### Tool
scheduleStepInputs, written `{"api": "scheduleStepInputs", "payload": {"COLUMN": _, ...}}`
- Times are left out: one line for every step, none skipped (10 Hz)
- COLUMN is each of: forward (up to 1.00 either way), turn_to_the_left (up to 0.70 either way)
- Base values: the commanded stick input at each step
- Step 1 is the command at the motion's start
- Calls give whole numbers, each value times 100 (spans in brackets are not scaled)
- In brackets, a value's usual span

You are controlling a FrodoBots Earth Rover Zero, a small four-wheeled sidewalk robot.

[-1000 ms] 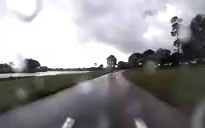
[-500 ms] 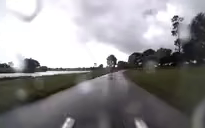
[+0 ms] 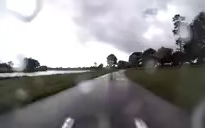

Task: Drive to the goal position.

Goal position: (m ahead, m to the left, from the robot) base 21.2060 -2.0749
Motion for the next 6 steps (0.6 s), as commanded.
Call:
{"api": "scheduleStepInputs", "payload": {"forward": 100, "turn_to_the_left": 0}}
{"api": "scheduleStepInputs", "payload": {"forward": 100, "turn_to_the_left": 0}}
{"api": "scheduleStepInputs", "payload": {"forward": 100, "turn_to_the_left": 0}}
{"api": "scheduleStepInputs", "payload": {"forward": 100, "turn_to_the_left": 0}}
{"api": "scheduleStepInputs", "payload": {"forward": 100, "turn_to_the_left": 0}}
{"api": "scheduleStepInputs", "payload": {"forward": 100, "turn_to_the_left": 0}}
